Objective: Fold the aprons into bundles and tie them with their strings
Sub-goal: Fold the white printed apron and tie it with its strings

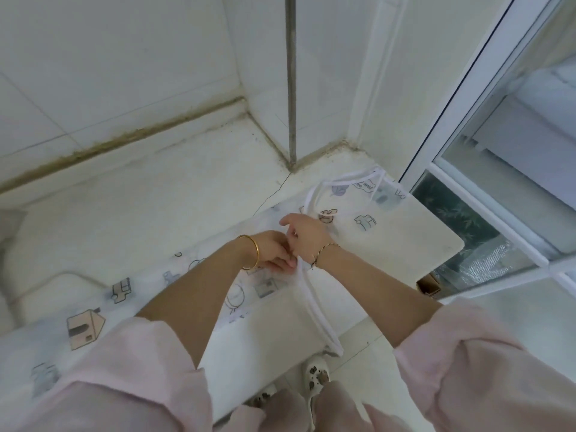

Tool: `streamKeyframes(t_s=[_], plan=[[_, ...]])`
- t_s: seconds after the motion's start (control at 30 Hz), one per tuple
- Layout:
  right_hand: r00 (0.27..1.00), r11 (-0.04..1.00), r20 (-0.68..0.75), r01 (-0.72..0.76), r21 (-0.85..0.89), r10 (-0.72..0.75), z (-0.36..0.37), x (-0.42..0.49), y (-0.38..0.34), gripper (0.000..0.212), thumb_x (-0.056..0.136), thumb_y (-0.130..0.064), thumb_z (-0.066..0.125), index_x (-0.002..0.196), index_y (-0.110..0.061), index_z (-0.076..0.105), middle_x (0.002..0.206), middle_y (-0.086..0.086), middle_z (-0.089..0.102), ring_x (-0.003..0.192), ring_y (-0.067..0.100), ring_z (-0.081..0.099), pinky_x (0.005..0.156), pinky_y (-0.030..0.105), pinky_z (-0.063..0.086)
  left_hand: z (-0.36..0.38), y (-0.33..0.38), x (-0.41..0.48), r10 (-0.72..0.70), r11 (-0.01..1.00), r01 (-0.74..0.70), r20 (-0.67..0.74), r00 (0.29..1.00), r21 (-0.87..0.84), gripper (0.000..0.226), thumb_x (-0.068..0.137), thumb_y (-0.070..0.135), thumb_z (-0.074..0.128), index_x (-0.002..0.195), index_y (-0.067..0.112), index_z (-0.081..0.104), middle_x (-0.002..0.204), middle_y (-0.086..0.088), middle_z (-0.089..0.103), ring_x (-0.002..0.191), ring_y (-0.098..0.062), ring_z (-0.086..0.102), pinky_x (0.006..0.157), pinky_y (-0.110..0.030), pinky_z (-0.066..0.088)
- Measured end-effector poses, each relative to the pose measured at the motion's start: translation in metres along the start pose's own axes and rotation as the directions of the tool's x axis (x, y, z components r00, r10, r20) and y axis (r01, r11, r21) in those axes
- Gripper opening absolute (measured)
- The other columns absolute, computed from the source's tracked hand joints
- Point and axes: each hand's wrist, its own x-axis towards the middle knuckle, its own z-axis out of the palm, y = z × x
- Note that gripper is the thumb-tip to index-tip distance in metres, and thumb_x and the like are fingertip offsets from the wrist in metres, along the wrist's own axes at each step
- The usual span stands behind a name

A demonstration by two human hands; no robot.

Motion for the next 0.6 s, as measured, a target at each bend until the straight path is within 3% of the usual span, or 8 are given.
streamKeyframes(t_s=[0.1, 0.17, 0.23, 0.3, 0.37, 0.47, 0.53, 0.6], plan=[[0.991, 0.986, 0.125, -0.016, -0.168, 0.038, 0.023, 0.002, -0.005, 0.032, 0.093, -0.011, 0.045, 0.125, -0.006, 0.051, 0.124, 0.014, 0.05, 0.107, 0.03, 0.054, 0.093, 0.034, 0.043, -0.015, -0.028, -0.013, -0.011, 0.965, -0.045, -0.212, 0.977, -0.258, 0.017, 0.086, -0.01, 0.049, 0.084, 0.004, 0.058, 0.073, -0.014, 0.063, 0.06, -0.02, 0.064, 0.055, -0.029, 0.055], [0.989, 0.96, 0.143, -0.006, -0.281, 0.048, 0.029, 0.001, -0.007, 0.033, 0.094, -0.015, 0.047, 0.124, -0.003, 0.047, 0.125, 0.014, 0.043, 0.105, 0.031, 0.054, 0.089, 0.034, 0.044, -0.029, -0.046, -0.017, -0.005, 0.983, -0.085, -0.488, 0.873, -0.161, 0.017, 0.086, -0.007, 0.045, 0.091, 0.005, 0.055, 0.074, -0.013, 0.06, 0.056, -0.023, 0.059, 0.056, -0.032, 0.051], [0.991, 0.921, 0.132, 0.03, -0.388, 0.023, 0.034, -0.002, -0.016, 0.031, 0.093, -0.017, 0.05, 0.121, -0.003, 0.045, 0.123, 0.014, 0.041, 0.105, 0.03, 0.05, 0.085, 0.031, 0.042, -0.045, -0.068, -0.026, 0.024, 1.0, -0.006, -0.662, 0.749, 0.029, 0.016, 0.088, 0.0, 0.044, 0.097, 0.009, 0.054, 0.083, -0.009, 0.058, 0.07, -0.025, 0.057, 0.064, -0.032, 0.048], [0.997, 0.88, 0.059, 0.066, -0.47, -0.043, 0.042, -0.006, -0.026, 0.027, 0.09, -0.009, 0.051, 0.116, -0.005, 0.048, 0.119, 0.014, 0.044, 0.103, 0.029, 0.048, 0.078, 0.031, 0.041, -0.051, -0.083, -0.036, -0.014, 1.0, 0.01, -0.625, 0.781, -0.009, 0.017, 0.089, 0.002, 0.045, 0.102, 0.012, 0.051, 0.088, -0.011, 0.058, 0.074, -0.025, 0.058, 0.067, -0.032, 0.051], [0.99, 0.883, 0.012, 0.132, -0.451, -0.141, 0.056, -0.009, -0.047, 0.03, 0.084, 0.002, 0.05, 0.113, -0.004, 0.052, 0.115, 0.015, 0.049, 0.098, 0.03, 0.051, 0.069, 0.033, 0.04, -0.05, -0.094, -0.05, -0.044, 0.966, -0.098, -0.522, 0.852, -0.24, 0.025, 0.091, -0.004, 0.044, 0.112, 0.008, 0.048, 0.085, -0.013, 0.059, 0.069, -0.021, 0.059, 0.06, -0.028, 0.053], [0.962, 0.909, 0.178, 0.256, -0.328, -0.207, 0.082, -0.016, -0.088, 0.041, 0.09, -0.003, 0.046, 0.13, -0.007, 0.043, 0.122, 0.013, 0.043, 0.1, 0.032, 0.054, 0.077, 0.037, 0.046, -0.051, -0.106, -0.069, -0.049, 0.794, -0.262, -0.486, 0.873, -0.549, 0.032, 0.091, -0.011, 0.039, 0.116, 0.005, 0.049, 0.087, -0.012, 0.06, 0.073, -0.021, 0.06, 0.065, -0.029, 0.055], [0.936, 0.903, 0.285, 0.297, -0.311, -0.209, 0.099, -0.021, -0.11, 0.049, 0.093, -0.011, 0.048, 0.139, -0.01, 0.033, 0.127, 0.012, 0.04, 0.1, 0.032, 0.057, 0.08, 0.037, 0.046, -0.061, -0.123, -0.079, -0.084, 0.797, -0.299, -0.586, 0.806, -0.525, 0.03, 0.09, -0.01, 0.039, 0.112, 0.005, 0.053, 0.087, -0.013, 0.062, 0.073, -0.023, 0.061, 0.07, -0.034, 0.055], [0.92, 0.883, 0.335, 0.321, -0.342, -0.205, 0.118, -0.022, -0.129, 0.051, 0.093, -0.016, 0.05, 0.14, -0.01, 0.03, 0.13, 0.013, 0.038, 0.102, 0.034, 0.056, 0.079, 0.037, 0.046, -0.077, -0.154, -0.095, -0.116, 0.944, -0.17, -0.765, 0.633, -0.284, 0.028, 0.09, -0.006, 0.041, 0.108, 0.007, 0.058, 0.101, -0.017, 0.064, 0.083, -0.029, 0.063, 0.081, -0.039, 0.054]])
